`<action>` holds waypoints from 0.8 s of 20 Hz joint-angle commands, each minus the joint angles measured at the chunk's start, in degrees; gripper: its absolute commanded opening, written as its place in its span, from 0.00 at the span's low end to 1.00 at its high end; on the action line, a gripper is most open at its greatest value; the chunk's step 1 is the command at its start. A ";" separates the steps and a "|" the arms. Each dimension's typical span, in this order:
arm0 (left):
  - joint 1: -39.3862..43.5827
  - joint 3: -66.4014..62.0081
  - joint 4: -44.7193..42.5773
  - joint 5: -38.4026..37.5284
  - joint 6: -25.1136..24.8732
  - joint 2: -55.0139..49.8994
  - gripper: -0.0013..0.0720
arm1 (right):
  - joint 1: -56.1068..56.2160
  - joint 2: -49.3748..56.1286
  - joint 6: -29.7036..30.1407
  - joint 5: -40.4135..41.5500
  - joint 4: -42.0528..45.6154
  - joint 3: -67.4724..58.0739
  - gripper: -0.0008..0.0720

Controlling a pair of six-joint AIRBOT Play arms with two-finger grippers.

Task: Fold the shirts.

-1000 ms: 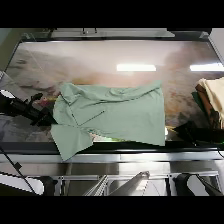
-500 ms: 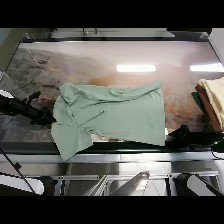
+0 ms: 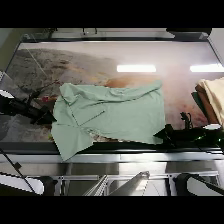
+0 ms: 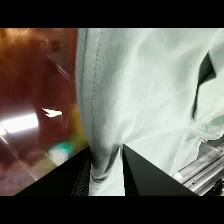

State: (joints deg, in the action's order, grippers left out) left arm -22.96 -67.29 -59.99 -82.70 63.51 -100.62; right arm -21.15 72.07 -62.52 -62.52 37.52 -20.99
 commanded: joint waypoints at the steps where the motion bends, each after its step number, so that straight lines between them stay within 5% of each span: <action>1: 0.00 0.00 1.44 -1.18 -0.13 -0.02 0.35 | 0.87 0.42 0.44 0.31 -0.28 -0.04 0.28; 2: -0.26 0.00 1.05 -1.51 -0.28 -0.02 0.35 | 0.87 0.42 0.46 -0.17 -0.31 -0.07 0.28; 4: -1.36 0.00 0.87 -0.76 -0.33 -0.02 0.35 | 0.87 0.42 1.27 -0.94 -0.28 -0.07 0.03; 10: -4.92 0.02 7.15 4.87 -1.38 -0.04 0.35 | 0.85 0.42 1.27 -0.63 -0.31 -0.17 0.03; 16: -1.42 2.10 8.57 -0.90 -5.62 -0.04 0.36 | 0.81 0.42 1.27 -0.68 -0.72 -0.55 0.03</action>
State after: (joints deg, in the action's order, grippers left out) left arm -25.65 -66.48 -51.62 -79.40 59.40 -100.73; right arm -20.32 72.51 -61.25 -63.05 37.28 -21.23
